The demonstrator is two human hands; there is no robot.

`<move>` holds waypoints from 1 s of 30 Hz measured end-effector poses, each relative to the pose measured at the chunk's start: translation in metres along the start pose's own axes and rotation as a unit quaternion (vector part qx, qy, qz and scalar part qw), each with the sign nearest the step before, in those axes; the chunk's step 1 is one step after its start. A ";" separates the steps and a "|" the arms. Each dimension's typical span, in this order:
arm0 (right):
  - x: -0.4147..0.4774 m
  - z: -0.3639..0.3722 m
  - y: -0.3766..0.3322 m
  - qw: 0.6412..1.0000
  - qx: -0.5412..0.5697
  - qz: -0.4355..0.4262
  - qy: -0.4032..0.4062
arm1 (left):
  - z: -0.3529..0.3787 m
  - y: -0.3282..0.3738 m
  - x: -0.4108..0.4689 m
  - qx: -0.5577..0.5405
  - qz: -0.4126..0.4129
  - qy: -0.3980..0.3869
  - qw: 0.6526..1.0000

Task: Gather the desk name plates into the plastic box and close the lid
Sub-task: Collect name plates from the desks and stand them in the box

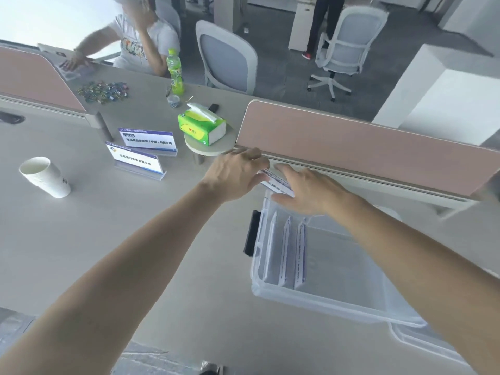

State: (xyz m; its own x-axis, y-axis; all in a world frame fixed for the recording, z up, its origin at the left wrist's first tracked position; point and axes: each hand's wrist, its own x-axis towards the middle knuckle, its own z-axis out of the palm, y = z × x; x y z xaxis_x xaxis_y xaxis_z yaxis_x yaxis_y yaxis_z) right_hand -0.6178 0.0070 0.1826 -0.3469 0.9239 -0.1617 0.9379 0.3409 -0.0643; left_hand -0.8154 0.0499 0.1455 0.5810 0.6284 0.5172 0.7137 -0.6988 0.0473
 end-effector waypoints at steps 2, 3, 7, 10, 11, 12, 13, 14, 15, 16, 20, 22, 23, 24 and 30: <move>-0.027 0.006 0.012 1.000 0.006 0.025 0.012 | 0.002 0.027 0.007 -0.010 0.029 -0.004 1.000; -0.039 0.009 0.018 0.999 0.010 0.035 0.018 | 0.003 0.040 0.010 -0.017 0.035 -0.005 0.999; -0.081 0.023 0.037 0.993 0.072 0.095 0.012 | 0.016 0.085 0.018 -0.064 -0.010 -0.077 0.995; -0.102 0.036 0.048 0.978 0.133 0.155 0.037 | 0.023 0.115 0.028 -0.229 -0.130 -0.112 0.958; -0.107 0.040 0.050 0.971 0.152 0.177 0.055 | 0.025 0.124 0.034 -0.305 -0.193 -0.118 0.925; -0.111 0.043 0.053 0.963 0.165 0.201 0.073 | 0.027 0.134 0.040 -0.376 -0.259 -0.136 0.879; -0.115 0.044 0.055 0.954 0.176 0.226 0.089 | 0.029 0.143 0.046 -0.438 -0.321 -0.162 0.824; -0.118 0.046 0.056 0.944 0.186 0.250 0.106 | 0.033 0.150 0.053 -0.484 -0.372 -0.182 0.771; -0.120 0.046 0.056 0.934 0.195 0.273 0.120 | 0.038 0.155 0.060 -0.513 -0.409 -0.192 0.730; -0.121 0.046 0.056 0.925 0.205 0.292 0.132 | 0.043 0.158 0.065 -0.539 -0.437 -0.199 0.692; -0.117 0.046 0.053 0.910 0.204 0.332 0.139 | 0.061 0.161 0.076 -0.658 -0.431 -0.267 0.556; -0.115 0.047 0.052 0.911 0.209 0.331 0.133 | 0.070 0.161 0.080 -0.667 -0.411 -0.285 0.553; -0.115 0.046 0.052 0.912 0.217 0.327 0.121 | 0.074 0.161 0.083 -0.664 -0.407 -0.288 0.558; -0.116 0.045 0.054 0.908 0.249 0.322 0.104 | 0.076 0.161 0.087 -0.661 -0.404 -0.292 0.561; -0.125 0.033 0.102 0.688 0.622 0.367 0.073 | 0.087 0.168 0.099 -0.582 -0.407 -0.278 0.647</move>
State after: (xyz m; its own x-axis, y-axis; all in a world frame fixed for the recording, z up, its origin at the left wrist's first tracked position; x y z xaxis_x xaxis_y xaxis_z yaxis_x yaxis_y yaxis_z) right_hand -0.4789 -0.0796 0.1641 0.3077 0.8066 -0.5048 0.0999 -0.5550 -0.8259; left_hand -0.6041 0.0241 0.1302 0.4804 0.7494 -0.4556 0.2827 0.3594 0.8893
